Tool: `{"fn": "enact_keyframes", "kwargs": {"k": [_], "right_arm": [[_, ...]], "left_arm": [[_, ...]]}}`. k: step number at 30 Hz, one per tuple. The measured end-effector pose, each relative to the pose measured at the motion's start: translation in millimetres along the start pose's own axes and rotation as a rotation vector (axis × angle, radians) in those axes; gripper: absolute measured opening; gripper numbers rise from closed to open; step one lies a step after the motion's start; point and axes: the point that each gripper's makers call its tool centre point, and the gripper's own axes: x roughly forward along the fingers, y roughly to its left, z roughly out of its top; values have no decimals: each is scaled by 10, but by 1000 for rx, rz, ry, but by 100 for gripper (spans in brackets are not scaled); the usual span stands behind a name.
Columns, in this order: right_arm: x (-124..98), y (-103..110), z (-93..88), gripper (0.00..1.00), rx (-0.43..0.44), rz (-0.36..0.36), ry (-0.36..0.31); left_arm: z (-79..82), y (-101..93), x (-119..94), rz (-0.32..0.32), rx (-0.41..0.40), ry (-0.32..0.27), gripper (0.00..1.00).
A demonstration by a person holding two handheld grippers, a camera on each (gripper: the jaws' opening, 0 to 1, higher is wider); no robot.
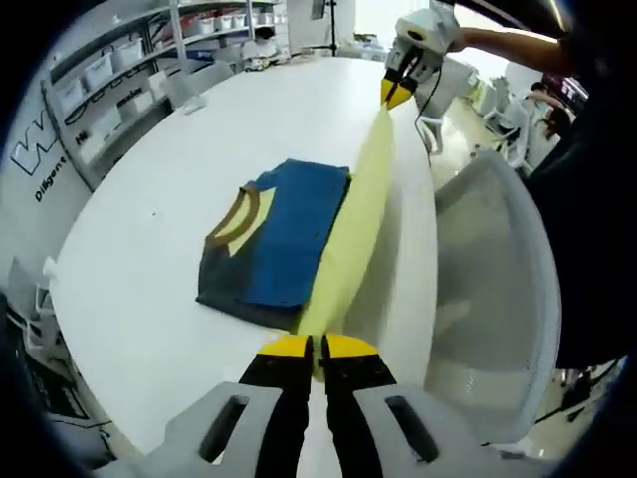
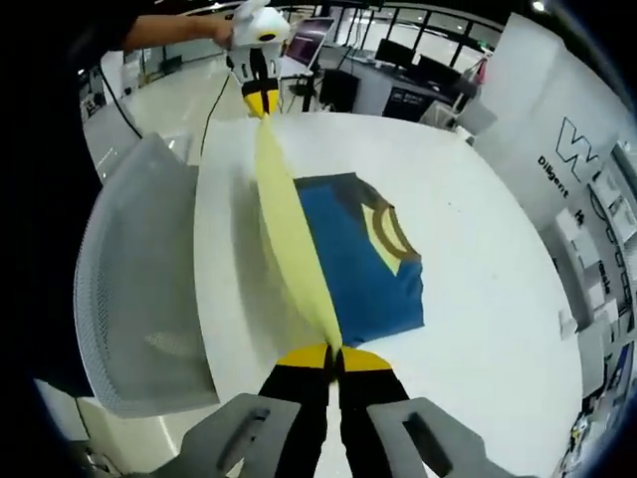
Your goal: Fold the garment on the visible template until the final outline fits inside the template.
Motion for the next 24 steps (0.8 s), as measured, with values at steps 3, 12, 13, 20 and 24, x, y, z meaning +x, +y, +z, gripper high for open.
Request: {"fn": "enact_keyframes", "kwargs": {"k": [3, 12, 13, 20, 24], "right_arm": [[20, -117, 44, 0, 3, -27, -12], [133, -517, 125, 0, 24, -109, -29], [144, -556, 132, 0, 29, -117, -30], [258, -851, 128, 0, 98, -161, -44], [371, -1009, 118, 0, 133, -178, -43]], "left_arm": [[40, 157, 32, 32, 2, -6, 2], [176, 577, 132, 120, 12, -16, 2], [198, 624, 141, 129, 12, -19, 2], [348, 1053, 238, 188, -28, -49, 2], [379, 1250, 336, 208, -128, -53, 2]]}}
